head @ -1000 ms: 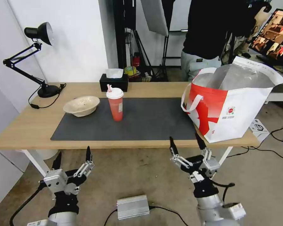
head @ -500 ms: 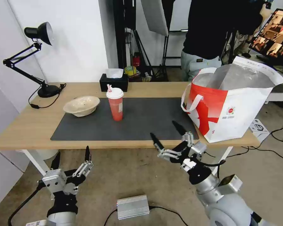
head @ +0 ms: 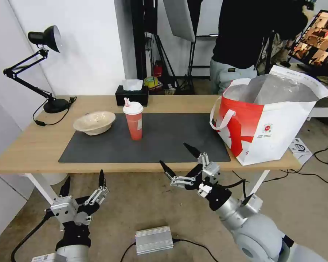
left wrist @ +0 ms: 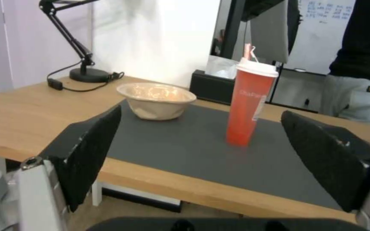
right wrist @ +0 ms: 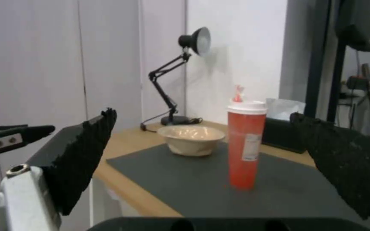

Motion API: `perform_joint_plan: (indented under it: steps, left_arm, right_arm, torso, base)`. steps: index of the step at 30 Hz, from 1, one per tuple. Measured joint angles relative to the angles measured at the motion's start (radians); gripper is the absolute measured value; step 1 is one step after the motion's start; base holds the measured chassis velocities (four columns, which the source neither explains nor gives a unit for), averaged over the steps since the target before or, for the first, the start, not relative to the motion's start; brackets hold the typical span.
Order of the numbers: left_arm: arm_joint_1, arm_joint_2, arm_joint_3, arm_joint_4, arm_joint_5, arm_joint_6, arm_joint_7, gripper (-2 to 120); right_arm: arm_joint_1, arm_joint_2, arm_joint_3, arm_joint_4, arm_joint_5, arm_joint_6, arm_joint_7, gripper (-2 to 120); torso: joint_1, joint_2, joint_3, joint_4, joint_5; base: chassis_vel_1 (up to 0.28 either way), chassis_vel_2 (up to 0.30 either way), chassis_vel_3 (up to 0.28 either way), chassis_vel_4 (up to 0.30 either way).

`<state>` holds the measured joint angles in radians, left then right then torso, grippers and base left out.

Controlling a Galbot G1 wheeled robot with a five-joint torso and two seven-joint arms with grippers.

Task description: Pick up the trash from the table and place it into the takeout bag.

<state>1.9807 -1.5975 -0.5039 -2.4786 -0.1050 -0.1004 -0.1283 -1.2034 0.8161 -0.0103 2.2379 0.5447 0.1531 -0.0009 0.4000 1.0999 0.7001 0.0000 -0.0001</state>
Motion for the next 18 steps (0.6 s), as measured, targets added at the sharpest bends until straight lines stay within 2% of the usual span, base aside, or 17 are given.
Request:
perform_joint_plan:
  steps: [13,18]
  left_arm:
    - [-0.011,0.000,-0.005,0.020,-0.001,0.002,0.005,100]
    - [-0.014,0.000,-0.006,0.023,-0.001,0.002,0.005,100]
  right_arm:
    - [0.226,0.044,-0.137,-0.085,0.059,-0.091,0.057,100]
    - [0.248,0.051,-0.150,-0.102,0.064,-0.095,0.060,100]
  torso:
    - [0.000,0.000,0.000,0.0001,0.0000]
    - [0.000,0.000,0.000,0.0001,0.0000]
  base:
    - [0.000,0.000,0.000,0.000]
    - [0.000,0.000,0.000,0.000]
